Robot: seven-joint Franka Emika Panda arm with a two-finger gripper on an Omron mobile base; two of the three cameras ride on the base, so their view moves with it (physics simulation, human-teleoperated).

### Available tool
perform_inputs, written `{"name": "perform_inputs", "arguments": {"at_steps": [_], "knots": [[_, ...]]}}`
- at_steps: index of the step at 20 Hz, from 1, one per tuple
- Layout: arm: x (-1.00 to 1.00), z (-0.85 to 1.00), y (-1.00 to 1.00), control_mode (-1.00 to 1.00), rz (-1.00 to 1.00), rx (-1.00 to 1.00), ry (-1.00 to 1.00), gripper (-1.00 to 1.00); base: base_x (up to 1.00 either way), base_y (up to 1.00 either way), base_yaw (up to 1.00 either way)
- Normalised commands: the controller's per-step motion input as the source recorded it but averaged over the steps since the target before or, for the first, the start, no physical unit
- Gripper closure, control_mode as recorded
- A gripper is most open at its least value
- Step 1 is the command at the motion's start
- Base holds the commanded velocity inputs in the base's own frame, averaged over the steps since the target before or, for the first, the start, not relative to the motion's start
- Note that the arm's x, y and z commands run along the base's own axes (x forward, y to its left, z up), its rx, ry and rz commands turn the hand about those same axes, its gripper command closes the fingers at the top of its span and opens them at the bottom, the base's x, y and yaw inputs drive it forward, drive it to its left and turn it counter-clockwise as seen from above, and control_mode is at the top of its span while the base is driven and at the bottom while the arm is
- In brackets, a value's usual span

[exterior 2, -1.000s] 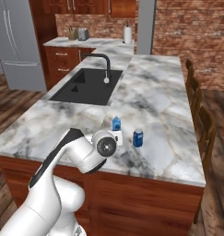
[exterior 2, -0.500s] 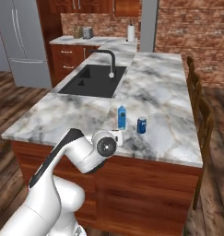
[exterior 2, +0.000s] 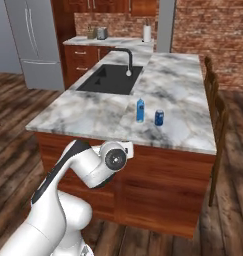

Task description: Move the drinks to the dining counter.

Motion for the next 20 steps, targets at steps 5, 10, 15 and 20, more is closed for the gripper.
{"name": "perform_inputs", "arguments": {"at_steps": [5, 10, 15, 20], "knots": [[0.00, 0.00, 0.00, 1.00, 0.00, 0.00, 0.00, -1.00, -0.79, 0.00, 0.05], [0.00, 0.00, 0.00, 1.00, 0.00, 0.00, 0.00, -1.00, -0.76, 0.00, 0.05], [0.00, 0.00, 0.00, 1.00, 0.00, 0.00, 0.00, -1.00, -0.75, 0.00, 0.05], [0.00, 0.00, 0.00, 1.00, 0.00, 0.00, 0.00, -1.00, -0.64, 0.02, 0.04]]}}
